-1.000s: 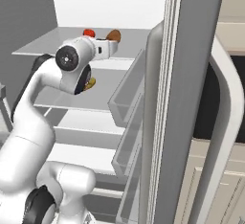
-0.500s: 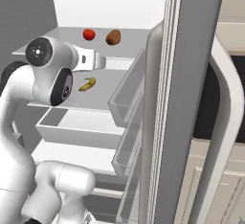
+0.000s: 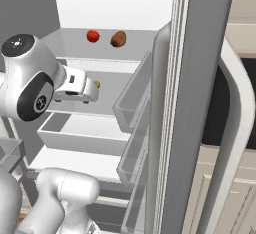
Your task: Place the potato in the correct fridge rack based on whether it is a fruit or vegetable. Finally, close the fridge door.
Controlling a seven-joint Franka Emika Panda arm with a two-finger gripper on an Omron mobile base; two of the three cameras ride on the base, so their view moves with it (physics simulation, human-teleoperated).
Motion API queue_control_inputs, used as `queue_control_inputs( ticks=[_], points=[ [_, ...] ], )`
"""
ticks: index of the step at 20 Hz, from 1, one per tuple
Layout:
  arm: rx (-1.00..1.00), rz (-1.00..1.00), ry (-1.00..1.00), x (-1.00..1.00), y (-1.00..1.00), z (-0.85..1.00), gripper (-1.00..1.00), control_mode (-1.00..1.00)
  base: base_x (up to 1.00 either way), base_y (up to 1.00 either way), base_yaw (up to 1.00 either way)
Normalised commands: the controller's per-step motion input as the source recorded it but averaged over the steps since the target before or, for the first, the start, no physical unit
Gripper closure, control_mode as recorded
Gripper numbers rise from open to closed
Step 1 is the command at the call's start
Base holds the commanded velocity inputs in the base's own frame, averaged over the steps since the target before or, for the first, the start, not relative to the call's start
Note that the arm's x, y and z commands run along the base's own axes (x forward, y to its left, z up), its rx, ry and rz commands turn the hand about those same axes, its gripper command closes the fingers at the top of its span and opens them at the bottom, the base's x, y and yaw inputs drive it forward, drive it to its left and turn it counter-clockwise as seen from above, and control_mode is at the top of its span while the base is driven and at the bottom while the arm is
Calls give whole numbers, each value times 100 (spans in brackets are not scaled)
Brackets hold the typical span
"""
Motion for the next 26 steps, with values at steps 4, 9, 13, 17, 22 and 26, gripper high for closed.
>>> queue_control_inputs(
  ticks=[4,9,13,17,22,26],
  points=[
    [-8,0,-4,-5,2,-39,-100,-100,0,0,0],
    [0,0,0,0,9,-1,-100,-100,0,0,0],
    [-1,0,0,0,41,-7,-100,-100,0,0,0],
    [0,0,0,0,0,0,-100,-100,0,0,0],
    [0,0,0,-5,0,0,-100,100,-43,0,0],
    [0,0,0,0,0,0,-100,100,-70,-1,0]
  ],
)
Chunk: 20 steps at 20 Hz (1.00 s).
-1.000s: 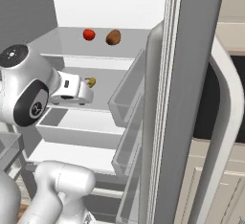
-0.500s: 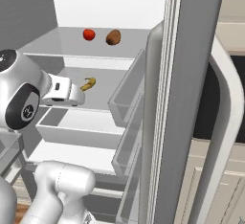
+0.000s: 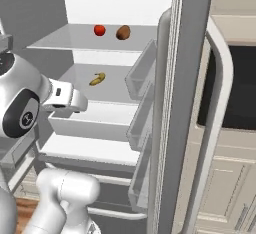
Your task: Place the potato in the correct fridge rack based on whether it is a fruit or vegetable. Finally, close the fridge door.
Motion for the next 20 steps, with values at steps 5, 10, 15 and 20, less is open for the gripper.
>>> queue_control_inputs(
  ticks=[5,10,15,20],
  points=[
    [0,0,0,0,0,0,-100,100,-58,-5,0],
    [0,0,0,0,0,0,-100,100,-46,-4,0],
    [0,0,0,0,0,0,-100,100,-40,-2,0],
    [0,0,0,0,0,0,-100,100,-38,0,0]
  ],
)
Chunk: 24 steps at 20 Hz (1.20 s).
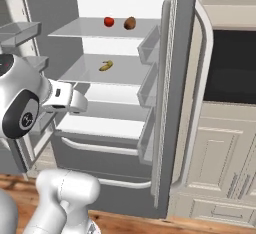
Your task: Place the potato in the correct fridge rack based on whether it is a fruit or vegetable. Finally, close the fridge door.
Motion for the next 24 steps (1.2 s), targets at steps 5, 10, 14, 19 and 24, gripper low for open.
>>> queue_control_inputs(
  ticks=[5,10,14,19,24],
  points=[
    [0,0,0,0,0,0,-100,100,-43,0,0],
    [0,0,0,0,0,0,-100,100,-13,0,0],
    [0,0,0,0,0,0,-100,-100,0,0,0],
    [0,0,0,0,0,0,-100,-100,0,0,0],
    [0,2,-4,-17,2,0,-100,-100,0,0,0]
  ],
)
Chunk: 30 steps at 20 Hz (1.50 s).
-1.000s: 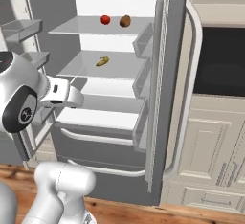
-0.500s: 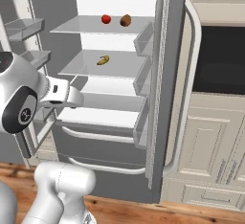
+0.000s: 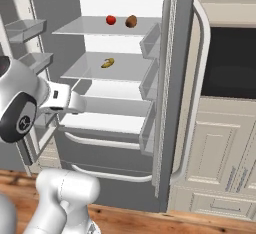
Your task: Place the potato in the correct fridge rack based on whether it is a fruit or vegetable. Finally, close the fridge door.
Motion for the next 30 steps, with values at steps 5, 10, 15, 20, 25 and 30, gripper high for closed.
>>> queue_control_inputs(
  ticks=[5,10,15,20,25,30],
  points=[
    [0,12,-17,-63,23,7,-100,-100,0,0,0],
    [0,12,-27,-64,53,12,-100,-100,0,0,0],
    [0,1,-30,-63,93,2,-100,-100,0,0,0],
    [0,-1,-25,-46,100,0,-100,-100,0,0,0],
    [0,-6,-29,-28,100,0,-100,-100,0,0,0],
    [14,-18,-14,0,100,-16,-100,-100,0,0,0]
  ],
)
